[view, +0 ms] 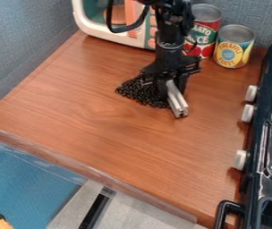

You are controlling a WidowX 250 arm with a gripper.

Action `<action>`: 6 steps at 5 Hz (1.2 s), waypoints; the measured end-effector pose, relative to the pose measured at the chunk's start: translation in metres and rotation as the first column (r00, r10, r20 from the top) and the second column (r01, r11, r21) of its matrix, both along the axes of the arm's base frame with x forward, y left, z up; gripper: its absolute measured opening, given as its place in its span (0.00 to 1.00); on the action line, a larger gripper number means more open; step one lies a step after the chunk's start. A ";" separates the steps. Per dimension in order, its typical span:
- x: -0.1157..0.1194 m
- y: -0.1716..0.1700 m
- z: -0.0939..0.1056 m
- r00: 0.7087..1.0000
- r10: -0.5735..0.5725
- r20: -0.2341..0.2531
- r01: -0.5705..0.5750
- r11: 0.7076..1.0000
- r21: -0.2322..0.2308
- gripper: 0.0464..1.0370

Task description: Sweep into pile

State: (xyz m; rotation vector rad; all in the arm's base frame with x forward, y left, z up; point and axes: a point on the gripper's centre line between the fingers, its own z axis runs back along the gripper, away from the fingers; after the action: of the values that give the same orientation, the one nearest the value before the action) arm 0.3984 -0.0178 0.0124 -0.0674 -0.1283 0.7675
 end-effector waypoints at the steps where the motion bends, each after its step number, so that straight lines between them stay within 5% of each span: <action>1: 0.004 0.005 0.000 0.998 0.051 0.028 -0.051 0.998 -0.023 0.36; 6: -0.014 0.039 -0.001 0.985 0.168 0.037 -0.167 0.986 -0.027 0.36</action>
State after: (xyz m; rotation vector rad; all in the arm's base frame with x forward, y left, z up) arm 0.3849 0.0213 0.0117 -0.0955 -0.1637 0.9358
